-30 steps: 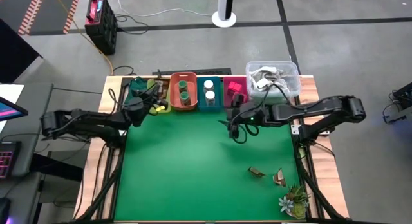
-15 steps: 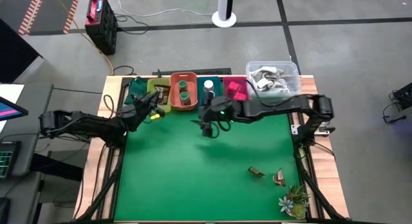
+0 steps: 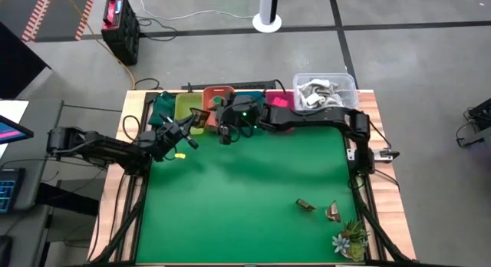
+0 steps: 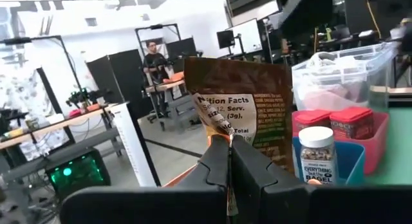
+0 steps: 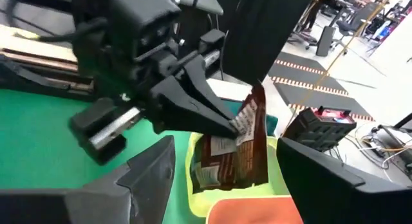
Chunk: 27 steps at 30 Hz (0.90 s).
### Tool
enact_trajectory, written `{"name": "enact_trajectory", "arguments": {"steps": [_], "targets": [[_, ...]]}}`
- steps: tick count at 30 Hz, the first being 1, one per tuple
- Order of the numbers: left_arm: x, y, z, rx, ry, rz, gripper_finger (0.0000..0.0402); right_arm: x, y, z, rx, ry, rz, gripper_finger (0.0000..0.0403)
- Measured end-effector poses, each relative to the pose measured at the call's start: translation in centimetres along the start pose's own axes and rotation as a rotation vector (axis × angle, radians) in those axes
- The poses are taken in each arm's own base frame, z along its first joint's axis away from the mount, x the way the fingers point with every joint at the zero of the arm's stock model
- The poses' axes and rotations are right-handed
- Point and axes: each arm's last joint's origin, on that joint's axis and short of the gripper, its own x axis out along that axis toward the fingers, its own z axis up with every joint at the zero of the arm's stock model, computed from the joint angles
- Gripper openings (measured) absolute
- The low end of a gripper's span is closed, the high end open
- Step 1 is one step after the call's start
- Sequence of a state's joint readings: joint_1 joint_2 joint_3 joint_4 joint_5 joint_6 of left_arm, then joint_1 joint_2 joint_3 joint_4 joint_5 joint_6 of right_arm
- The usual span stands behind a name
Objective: Sort spices by type
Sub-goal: Put the top left orange spice pack into the yellow bin
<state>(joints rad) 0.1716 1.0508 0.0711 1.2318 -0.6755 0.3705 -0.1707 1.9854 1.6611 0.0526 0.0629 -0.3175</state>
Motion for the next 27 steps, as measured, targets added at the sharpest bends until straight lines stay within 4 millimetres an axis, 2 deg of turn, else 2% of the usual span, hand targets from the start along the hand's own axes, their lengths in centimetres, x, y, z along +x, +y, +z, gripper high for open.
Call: {"name": "enact_trajectory", "arguments": {"steps": [8, 14, 19, 25, 27], "targets": [[-0.2, -0.3, 0.2, 0.040, -0.030, -0.061, 0.0002, 0.6, -1.9, -0.7, 0.068, -0.001, 0.025, 0.0282], [-0.2, -0.4, 0.6, 0.027, -0.080, -0.106, 0.0002, 0.5, -1.4, -0.8, 0.062, 0.003, 0.080, 0.0245], [-0.2, -0.4, 0.7, -0.003, -0.098, -0.126, 0.0002, 0.5, -0.9, -0.8, 0.037, 0.019, 0.099, 0.0168], [-0.2, -0.5, 0.6, -0.028, -0.088, -0.138, 0.0005, 0.5, -0.6, -1.1, -0.007, 0.047, 0.114, 0.0026], [-0.2, -0.6, 0.5, -0.013, -0.080, -0.153, 0.0010, 0.5, -0.5, -1.3, -0.020, 0.066, 0.121, 0.0016]]}}
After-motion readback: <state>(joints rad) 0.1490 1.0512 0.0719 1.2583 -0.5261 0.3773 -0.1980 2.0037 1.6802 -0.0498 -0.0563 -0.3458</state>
